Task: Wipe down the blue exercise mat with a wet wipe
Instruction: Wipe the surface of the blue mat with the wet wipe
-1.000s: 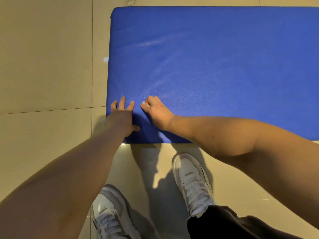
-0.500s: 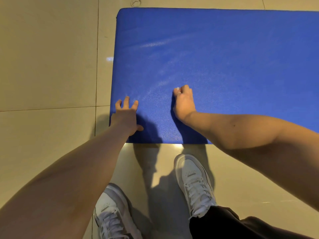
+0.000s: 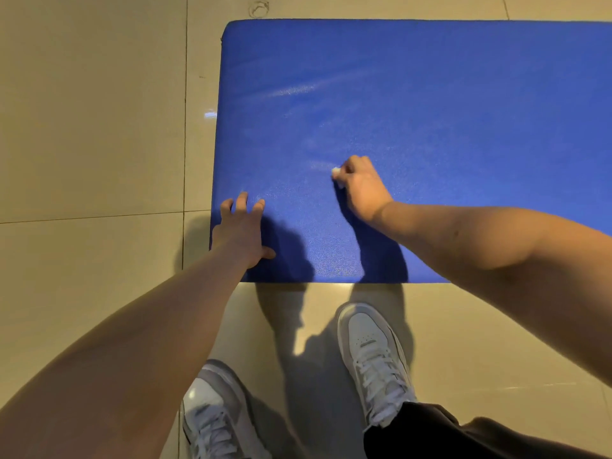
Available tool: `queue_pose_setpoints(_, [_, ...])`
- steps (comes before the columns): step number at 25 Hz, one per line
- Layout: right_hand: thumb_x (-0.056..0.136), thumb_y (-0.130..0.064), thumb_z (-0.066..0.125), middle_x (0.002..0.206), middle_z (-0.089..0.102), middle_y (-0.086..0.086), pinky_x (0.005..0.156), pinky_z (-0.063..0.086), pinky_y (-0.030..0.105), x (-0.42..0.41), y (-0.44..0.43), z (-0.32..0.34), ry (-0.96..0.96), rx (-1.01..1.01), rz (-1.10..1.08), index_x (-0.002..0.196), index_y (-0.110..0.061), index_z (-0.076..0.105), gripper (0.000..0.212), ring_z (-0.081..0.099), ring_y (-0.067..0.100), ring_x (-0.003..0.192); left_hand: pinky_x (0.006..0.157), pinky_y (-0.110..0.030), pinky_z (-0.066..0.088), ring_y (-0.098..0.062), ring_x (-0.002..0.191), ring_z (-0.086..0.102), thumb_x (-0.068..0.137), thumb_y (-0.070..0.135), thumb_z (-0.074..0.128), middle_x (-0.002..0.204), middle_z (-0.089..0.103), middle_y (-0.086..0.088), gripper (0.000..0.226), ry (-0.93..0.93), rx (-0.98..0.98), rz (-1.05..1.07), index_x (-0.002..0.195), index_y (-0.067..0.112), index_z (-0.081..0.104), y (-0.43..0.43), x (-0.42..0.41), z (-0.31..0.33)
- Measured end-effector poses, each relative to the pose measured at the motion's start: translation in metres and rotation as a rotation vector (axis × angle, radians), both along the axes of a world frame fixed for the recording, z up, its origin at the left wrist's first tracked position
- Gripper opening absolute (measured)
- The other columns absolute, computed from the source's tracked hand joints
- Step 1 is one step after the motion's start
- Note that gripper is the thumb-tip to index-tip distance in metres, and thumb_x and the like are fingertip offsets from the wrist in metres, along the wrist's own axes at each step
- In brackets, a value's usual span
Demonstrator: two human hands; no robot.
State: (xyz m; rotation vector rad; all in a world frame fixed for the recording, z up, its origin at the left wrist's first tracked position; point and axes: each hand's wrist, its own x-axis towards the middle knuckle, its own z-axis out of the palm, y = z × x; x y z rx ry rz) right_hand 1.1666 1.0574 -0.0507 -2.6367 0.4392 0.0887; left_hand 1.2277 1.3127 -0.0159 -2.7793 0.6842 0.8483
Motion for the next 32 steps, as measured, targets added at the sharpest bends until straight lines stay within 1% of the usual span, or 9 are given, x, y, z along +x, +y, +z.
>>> queue_pose_setpoints(4, [0.087, 0.004, 0.051, 0.099, 0.047, 0.01, 0.08, 0.041, 0.038, 0.008, 0.006, 0.0, 0.015, 0.181, -0.301, 0.086, -0.004, 0.052, 0.008, 0.048, 0.027, 0.088, 0.096, -0.045, 0.049, -0.033, 0.148, 0.006, 0.074, 0.063, 0.078, 0.163, 0.003, 0.0, 0.105, 0.043, 0.04, -0.018, 0.154, 0.035, 0.016, 0.0, 0.006, 0.004])
queue_pose_setpoints(7, [0.083, -0.004, 0.052, 0.095, 0.045, 0.006, 0.075, 0.037, 0.036, 0.027, 0.056, -0.004, -0.004, 0.181, -0.16, 0.084, -0.018, 0.049, 0.014, 0.042, 0.02, 0.081, 0.088, -0.044, 0.05, -0.035, 0.136, 0.028, 0.088, 0.061, 0.065, 0.15, 0.027, -0.005, 0.071, -0.011, 0.053, -0.051, 0.143, 0.026, 0.036, -0.009, 0.02, 0.007])
queue_pose_setpoints(10, [0.09, -0.018, 0.048, 0.091, 0.047, 0.005, 0.071, 0.035, 0.03, 0.037, 0.097, -0.005, -0.039, 0.138, 0.133, 0.08, -0.011, 0.05, 0.012, 0.041, 0.016, 0.077, 0.067, -0.038, 0.041, -0.029, 0.116, 0.046, 0.096, 0.044, 0.063, 0.126, 0.044, -0.009, 0.044, -0.183, 0.019, -0.029, 0.124, 0.013, 0.05, -0.021, 0.038, 0.008])
queue_pose_setpoints(12, [0.095, -0.015, 0.044, 0.092, 0.044, 0.005, 0.07, 0.032, 0.027, 0.038, 0.098, -0.001, -0.062, 0.161, 0.246, 0.088, -0.005, 0.05, 0.013, 0.038, 0.016, 0.08, 0.07, -0.037, 0.047, -0.029, 0.124, 0.043, 0.092, 0.038, 0.072, 0.134, 0.043, -0.01, 0.054, -0.221, -0.022, -0.044, 0.132, 0.013, 0.048, -0.02, 0.051, 0.002])
queue_pose_setpoints(15, [0.095, -0.012, 0.045, 0.098, 0.048, 0.012, 0.074, 0.037, 0.036, 0.038, 0.059, -0.005, -0.047, 0.138, 0.248, 0.094, -0.004, 0.053, 0.012, 0.043, 0.027, 0.088, 0.097, -0.041, 0.049, -0.03, 0.15, 0.012, 0.089, 0.04, 0.074, 0.166, 0.008, -0.004, 0.093, -0.04, 0.008, -0.082, 0.159, 0.027, 0.014, -0.021, 0.068, 0.0])
queue_pose_setpoints(19, [0.096, -0.027, 0.05, 0.101, 0.05, 0.005, 0.088, 0.042, 0.043, 0.032, -0.007, -0.001, -0.01, 0.009, -0.123, 0.089, -0.009, 0.054, 0.02, 0.051, 0.028, 0.093, 0.089, -0.037, 0.049, -0.028, 0.149, 0.01, 0.088, 0.044, 0.075, 0.166, 0.002, 0.002, 0.098, -0.034, 0.045, -0.089, 0.16, 0.033, 0.009, -0.026, 0.072, 0.003])
queue_pose_setpoints(22, [0.091, -0.004, 0.046, 0.099, 0.045, 0.008, 0.083, 0.041, 0.039, 0.038, -0.008, -0.001, 0.049, 0.064, -0.295, 0.085, -0.01, 0.047, 0.009, 0.045, 0.028, 0.091, 0.086, -0.036, 0.049, -0.03, 0.148, 0.012, 0.087, 0.042, 0.077, 0.166, 0.004, 0.0, 0.1, -0.046, 0.036, -0.071, 0.16, 0.032, 0.011, -0.028, 0.071, 0.003])
queue_pose_setpoints(27, [0.088, -0.009, 0.047, 0.094, 0.038, 0.003, 0.069, 0.031, 0.033, 0.064, 0.061, -0.01, -0.061, 0.111, -0.109, 0.074, -0.032, 0.035, 0.029, 0.032, 0.014, 0.079, 0.085, -0.037, 0.048, -0.028, 0.149, 0.007, 0.087, 0.037, 0.077, 0.166, 0.0, 0.001, 0.098, -0.016, 0.021, -0.048, 0.159, 0.033, 0.013, -0.028, 0.073, 0.004])
queue_pose_setpoints(32, [0.092, -0.007, 0.05, 0.098, 0.049, 0.004, 0.074, 0.039, 0.036, 0.066, 0.071, -0.001, -0.071, 0.171, 0.206, 0.092, -0.008, 0.056, 0.007, 0.043, 0.02, 0.086, 0.086, -0.04, 0.049, -0.031, 0.147, 0.007, 0.085, 0.038, 0.078, 0.165, 0.002, -0.001, 0.096, -0.02, 0.023, -0.065, 0.157, 0.033, 0.015, -0.027, 0.075, 0.005])
